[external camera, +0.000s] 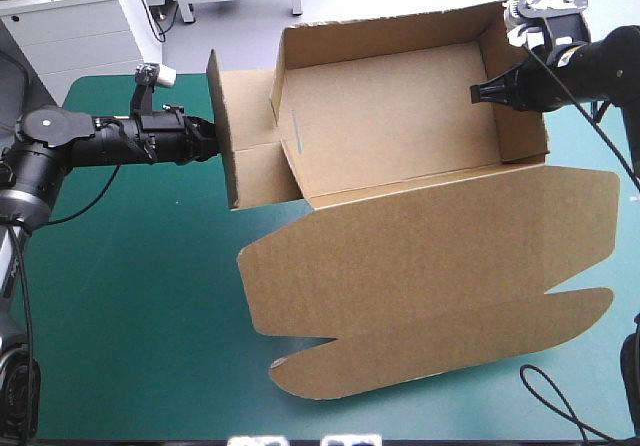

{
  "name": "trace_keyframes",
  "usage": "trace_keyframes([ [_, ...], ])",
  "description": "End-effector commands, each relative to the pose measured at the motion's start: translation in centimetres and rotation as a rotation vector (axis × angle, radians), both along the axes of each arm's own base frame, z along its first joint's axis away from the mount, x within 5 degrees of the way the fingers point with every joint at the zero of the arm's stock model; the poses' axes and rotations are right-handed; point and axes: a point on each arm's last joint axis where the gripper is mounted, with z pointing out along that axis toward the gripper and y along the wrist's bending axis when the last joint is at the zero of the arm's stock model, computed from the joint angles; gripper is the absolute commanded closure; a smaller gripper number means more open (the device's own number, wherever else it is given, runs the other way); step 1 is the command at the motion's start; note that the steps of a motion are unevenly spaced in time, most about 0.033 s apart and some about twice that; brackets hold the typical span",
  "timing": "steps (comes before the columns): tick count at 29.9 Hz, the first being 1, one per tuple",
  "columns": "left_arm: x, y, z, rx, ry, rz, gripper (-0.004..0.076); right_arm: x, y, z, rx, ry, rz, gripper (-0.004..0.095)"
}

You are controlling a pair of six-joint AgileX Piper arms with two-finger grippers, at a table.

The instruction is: Fold the box

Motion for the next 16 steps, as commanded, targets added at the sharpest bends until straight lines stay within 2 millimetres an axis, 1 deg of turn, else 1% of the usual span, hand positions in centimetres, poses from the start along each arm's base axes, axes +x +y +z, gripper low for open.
trace_keyframes([
  [1,-1.4,-0.6,2.8,-0.132,-0.070,-0.063,0.0731,-1.5,-0.2,2.7,0.057,-0.136,-0.016,0.0927],
  [4,-1.8,-0.9,3.2,-0.184,-0.075,-0.115,0.0731,-1.4,-0.2,2.8,0.071,-0.149,-0.028,0.0927],
  [8,-2.0,-1.1,3.9,-0.260,-0.077,-0.130,0.0731,-1.4,-0.1,2.9,0.082,-0.152,-0.026,0.0927],
  [14,-2.3,-1.4,4.9,-0.375,-0.085,-0.159,0.0730,-0.9,0.4,2.4,0.117,-0.131,-0.007,0.0925],
  [16,-2.4,-1.9,5.1,-0.401,-0.086,-0.177,0.0730,-0.7,0.4,2.2,0.121,-0.121,-0.007,0.0925],
])
